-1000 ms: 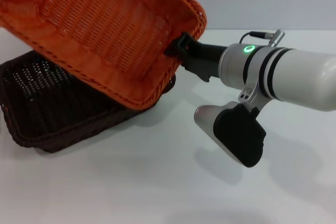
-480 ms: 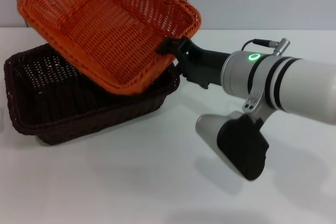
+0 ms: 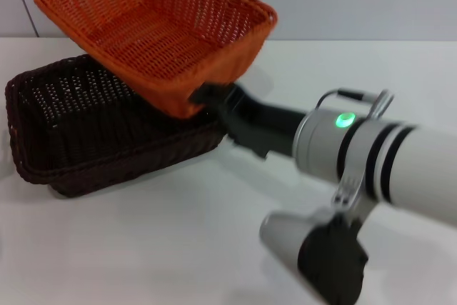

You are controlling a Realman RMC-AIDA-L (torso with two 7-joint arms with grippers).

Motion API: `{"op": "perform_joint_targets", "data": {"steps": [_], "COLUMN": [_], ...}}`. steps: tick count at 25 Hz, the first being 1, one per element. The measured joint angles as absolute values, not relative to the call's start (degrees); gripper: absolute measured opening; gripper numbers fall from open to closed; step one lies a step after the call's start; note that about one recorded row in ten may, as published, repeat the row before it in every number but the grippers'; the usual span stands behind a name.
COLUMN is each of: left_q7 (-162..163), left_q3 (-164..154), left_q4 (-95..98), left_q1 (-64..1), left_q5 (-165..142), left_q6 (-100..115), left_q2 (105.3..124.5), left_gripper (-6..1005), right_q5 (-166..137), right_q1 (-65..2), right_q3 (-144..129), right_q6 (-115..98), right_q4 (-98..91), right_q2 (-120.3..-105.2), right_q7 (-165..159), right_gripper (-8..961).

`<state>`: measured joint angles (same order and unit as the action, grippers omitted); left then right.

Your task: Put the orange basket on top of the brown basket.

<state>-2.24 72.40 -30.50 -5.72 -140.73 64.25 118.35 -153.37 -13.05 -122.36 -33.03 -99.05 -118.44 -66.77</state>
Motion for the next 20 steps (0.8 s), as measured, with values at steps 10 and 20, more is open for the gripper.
{"op": "perform_joint_targets", "data": {"steps": [10, 20], "left_q7": [-2.3, -1.5], "left_q3": [72.7, 75.1], "left_q4": [-30.5, -30.9], "left_q1": [-4.9, -2.2], "left_q5": [-140.5, -140.2], "left_q6": [65.6, 70.6], "left_q2": [118.29, 118.04], "left_gripper": [637, 639], "right_q5": [-124.6, -96.9], "right_q1": [-16.1, -11.2], "right_q3": [-134.9, -117.7], "right_q6": [-5.2, 36.6], "right_q4": [-91.4, -85.1], "right_q2": [-119.24, -118.98], "right_q7": [-67.3, -101.3], "right_gripper": [594, 593]}}
